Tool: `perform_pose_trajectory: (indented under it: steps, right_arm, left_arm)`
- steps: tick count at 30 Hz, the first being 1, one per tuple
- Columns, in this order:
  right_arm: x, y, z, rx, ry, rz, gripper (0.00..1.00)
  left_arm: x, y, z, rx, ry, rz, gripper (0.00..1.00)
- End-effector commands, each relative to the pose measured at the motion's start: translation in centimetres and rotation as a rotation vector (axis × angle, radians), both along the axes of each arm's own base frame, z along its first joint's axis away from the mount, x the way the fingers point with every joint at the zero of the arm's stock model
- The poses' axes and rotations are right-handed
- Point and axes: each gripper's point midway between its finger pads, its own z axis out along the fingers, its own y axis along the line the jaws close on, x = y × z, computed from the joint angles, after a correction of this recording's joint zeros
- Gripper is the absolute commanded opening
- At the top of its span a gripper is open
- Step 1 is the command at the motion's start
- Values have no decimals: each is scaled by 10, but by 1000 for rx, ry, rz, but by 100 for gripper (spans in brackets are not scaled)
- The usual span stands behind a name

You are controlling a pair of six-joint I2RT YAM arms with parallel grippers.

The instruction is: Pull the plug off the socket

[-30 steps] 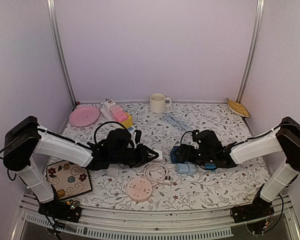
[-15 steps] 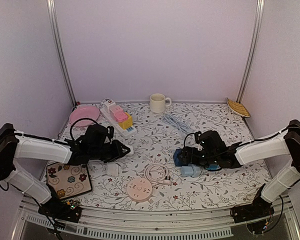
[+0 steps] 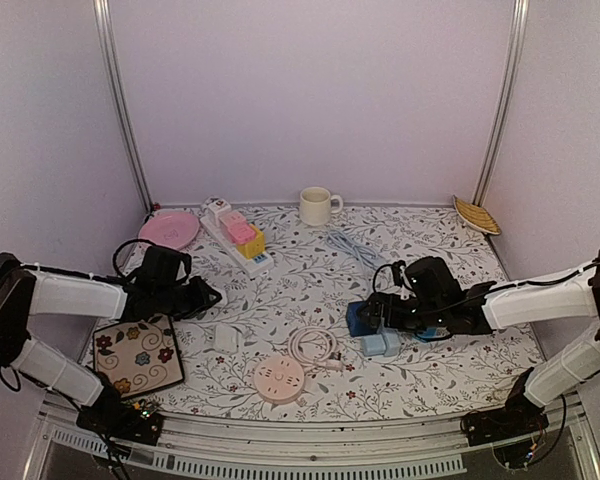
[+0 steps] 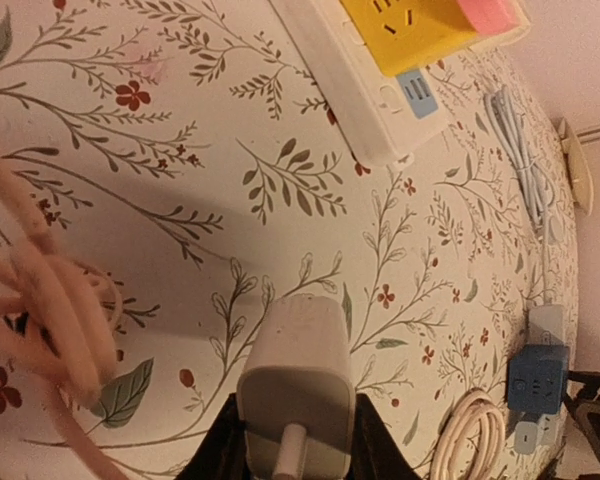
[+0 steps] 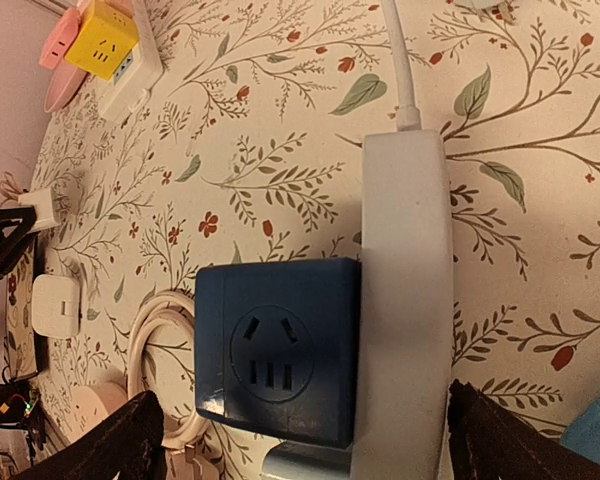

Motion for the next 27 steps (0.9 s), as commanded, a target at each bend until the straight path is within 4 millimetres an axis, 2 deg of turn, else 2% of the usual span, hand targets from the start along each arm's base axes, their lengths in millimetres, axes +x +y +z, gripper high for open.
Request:
perform_pose_trajectory:
  steps: [1,6,9,14,23,27]
  right_arm:
    - [-6,-7,5,-10,-11,9,100]
    - [-7,-14,6,-30,-16,-9,100]
    - [-9,-19,2,-44,-10,-20,100]
    - [-14,-24,-4,-53,4,-29,99]
    - [-21,-24,-9,-60,20,-12,94]
    - [-25,-21,-11,-72,22,3,92]
  left_arm:
    - [2,2,-12,18,13,-34,12]
    - [0,8,-23,42,43,-24,29]
    - [-3,11,-24,53,49,-17,41]
    - [-7,18,-21,69,41,-2,55]
    - [-14,32,-6,100,9,37,78]
    - [-18,40,10,113,-26,68,82]
